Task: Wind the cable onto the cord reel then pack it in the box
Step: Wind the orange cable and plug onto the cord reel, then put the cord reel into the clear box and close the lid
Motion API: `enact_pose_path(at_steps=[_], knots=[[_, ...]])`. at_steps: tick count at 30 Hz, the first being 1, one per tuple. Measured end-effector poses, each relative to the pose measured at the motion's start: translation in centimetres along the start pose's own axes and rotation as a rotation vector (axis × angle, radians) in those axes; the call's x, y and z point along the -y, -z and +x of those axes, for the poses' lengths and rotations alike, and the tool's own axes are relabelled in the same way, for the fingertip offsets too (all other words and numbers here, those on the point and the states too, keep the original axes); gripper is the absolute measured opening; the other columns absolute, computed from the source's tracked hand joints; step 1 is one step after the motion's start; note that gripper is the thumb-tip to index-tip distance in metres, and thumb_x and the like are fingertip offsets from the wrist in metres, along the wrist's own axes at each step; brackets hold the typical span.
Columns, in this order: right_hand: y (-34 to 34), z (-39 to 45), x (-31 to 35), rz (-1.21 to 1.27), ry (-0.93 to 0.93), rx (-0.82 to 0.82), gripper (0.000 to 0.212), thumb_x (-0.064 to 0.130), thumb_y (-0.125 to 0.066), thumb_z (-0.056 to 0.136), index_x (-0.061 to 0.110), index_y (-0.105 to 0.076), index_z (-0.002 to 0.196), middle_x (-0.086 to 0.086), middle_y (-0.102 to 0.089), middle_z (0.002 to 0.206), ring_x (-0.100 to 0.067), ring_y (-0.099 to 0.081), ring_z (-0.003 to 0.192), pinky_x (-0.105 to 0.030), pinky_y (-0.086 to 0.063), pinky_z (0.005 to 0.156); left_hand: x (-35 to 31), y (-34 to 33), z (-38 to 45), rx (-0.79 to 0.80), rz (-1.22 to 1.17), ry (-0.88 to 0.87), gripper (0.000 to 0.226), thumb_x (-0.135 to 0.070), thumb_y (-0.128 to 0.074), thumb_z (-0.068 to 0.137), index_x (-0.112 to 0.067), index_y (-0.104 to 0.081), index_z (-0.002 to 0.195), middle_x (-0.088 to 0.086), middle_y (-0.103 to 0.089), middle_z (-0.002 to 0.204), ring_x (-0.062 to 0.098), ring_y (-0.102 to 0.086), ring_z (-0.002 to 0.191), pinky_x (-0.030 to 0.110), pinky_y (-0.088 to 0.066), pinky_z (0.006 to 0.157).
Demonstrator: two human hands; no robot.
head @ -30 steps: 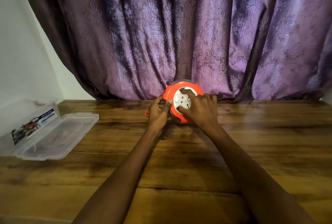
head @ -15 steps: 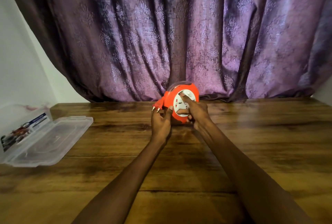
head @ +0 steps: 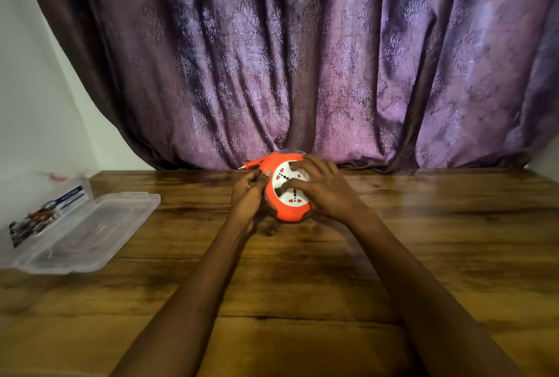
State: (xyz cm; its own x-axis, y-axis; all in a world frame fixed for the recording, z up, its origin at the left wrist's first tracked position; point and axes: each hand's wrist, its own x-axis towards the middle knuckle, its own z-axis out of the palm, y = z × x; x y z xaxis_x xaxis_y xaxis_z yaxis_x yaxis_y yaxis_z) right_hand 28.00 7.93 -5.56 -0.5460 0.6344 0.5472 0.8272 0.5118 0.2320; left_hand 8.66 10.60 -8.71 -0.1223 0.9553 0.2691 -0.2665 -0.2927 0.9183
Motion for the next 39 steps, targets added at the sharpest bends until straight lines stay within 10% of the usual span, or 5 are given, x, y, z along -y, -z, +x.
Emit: enact_pose_path(at_steps=[4, 18, 30, 34, 39], knots=[[-0.1, -0.1, 0.1, -0.045, -0.022, 0.063, 0.044, 0.032, -0.063, 0.081, 0.054, -0.055, 0.118, 0.004, -0.048, 0.145, -0.033, -0.033, 0.142, -0.048, -0.030, 0.107, -0.2, 0.1, -0.1, 0.041, 0.053, -0.005, 0.012, -0.024, -0.067, 0.093, -0.014, -0.073, 0.091, -0.007, -0.068, 0.063, 0.001, -0.054, 0.047, 0.018, -0.047, 0.047], [-0.1, 0.1, 1.2, -0.103, -0.126, -0.030, 0.052, 0.030, -0.061, 0.073, 0.055, -0.055, 0.119, 0.000, -0.058, 0.118, -0.029, -0.051, 0.111, -0.051, -0.031, 0.100, 0.8, 0.0, 0.4, 0.045, 0.073, -0.040, 0.016, -0.027, -0.068, 0.093, -0.013, -0.074, 0.098, 0.011, -0.075, 0.087, 0.021, -0.066, 0.074, 0.042, -0.057, 0.076], [-1.8, 0.3, -0.9, 0.985, -0.622, -0.142, 0.046, 0.043, -0.068, 0.088, 0.032, -0.056, 0.131, 0.004, -0.069, 0.118, -0.016, -0.066, 0.106, -0.041, -0.052, 0.094, -1.6, 2.1, 0.5, 0.099, -0.032, 0.153, 0.023, -0.022, -0.070, 0.090, -0.005, -0.074, 0.104, 0.031, -0.068, 0.110, 0.037, -0.062, 0.093, 0.062, -0.050, 0.091], [-1.6, 0.2, -0.3, 1.172, -0.565, -0.052, 0.012, 0.033, -0.067, 0.093, 0.025, -0.072, 0.101, 0.010, -0.077, 0.090, 0.002, -0.068, 0.082, -0.022, -0.051, 0.076, -2.6, 2.1, -0.4, 0.165, 0.020, 0.213, 0.018, -0.022, -0.068, 0.091, -0.007, -0.075, 0.098, 0.018, -0.076, 0.087, 0.024, -0.070, 0.066, 0.036, -0.060, 0.068], [-0.5, 0.1, 0.5, 1.372, -0.611, 0.123, 0.026, 0.023, -0.069, 0.092, 0.023, -0.078, 0.068, 0.003, -0.077, 0.076, -0.005, -0.069, 0.066, -0.017, -0.052, 0.058, -3.1, 3.0, -1.5, 0.224, -0.017, 0.259, 0.034, -0.022, -0.069, 0.091, 0.006, -0.068, 0.109, 0.028, -0.071, 0.103, 0.030, -0.071, 0.081, 0.042, -0.060, 0.078]])
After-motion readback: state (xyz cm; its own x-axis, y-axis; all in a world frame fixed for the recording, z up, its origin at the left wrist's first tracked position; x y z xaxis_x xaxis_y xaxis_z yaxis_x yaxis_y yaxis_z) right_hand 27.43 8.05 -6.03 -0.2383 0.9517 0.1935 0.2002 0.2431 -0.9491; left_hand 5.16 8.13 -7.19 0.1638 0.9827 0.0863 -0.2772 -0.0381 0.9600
